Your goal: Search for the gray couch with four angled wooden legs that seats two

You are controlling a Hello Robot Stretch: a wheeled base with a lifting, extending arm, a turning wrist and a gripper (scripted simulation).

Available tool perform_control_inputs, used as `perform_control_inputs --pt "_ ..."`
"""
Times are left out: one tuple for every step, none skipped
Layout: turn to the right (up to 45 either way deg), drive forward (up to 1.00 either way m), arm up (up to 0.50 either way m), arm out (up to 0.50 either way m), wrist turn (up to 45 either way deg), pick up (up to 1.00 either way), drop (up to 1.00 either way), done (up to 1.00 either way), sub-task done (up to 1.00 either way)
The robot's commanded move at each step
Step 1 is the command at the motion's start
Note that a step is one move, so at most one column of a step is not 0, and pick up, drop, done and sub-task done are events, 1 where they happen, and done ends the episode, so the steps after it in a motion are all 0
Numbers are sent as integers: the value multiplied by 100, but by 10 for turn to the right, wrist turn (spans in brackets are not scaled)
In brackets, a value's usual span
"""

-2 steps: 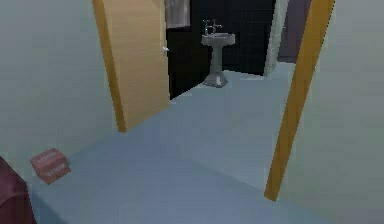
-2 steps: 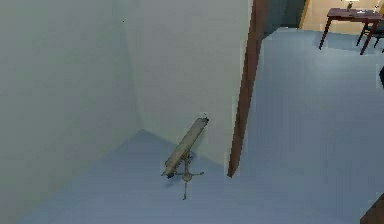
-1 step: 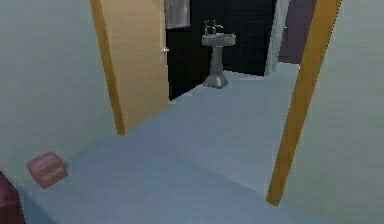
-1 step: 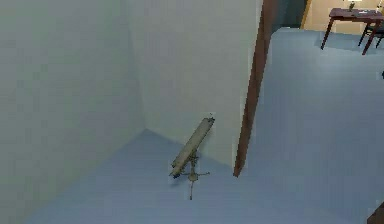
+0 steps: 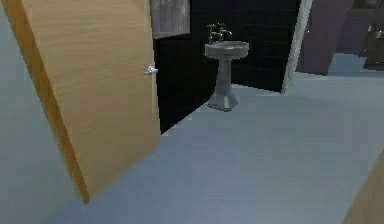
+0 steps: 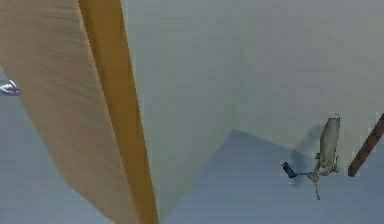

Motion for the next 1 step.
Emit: perform_control_inputs --pt "-90 0 0 0 0 0 0 0 0"
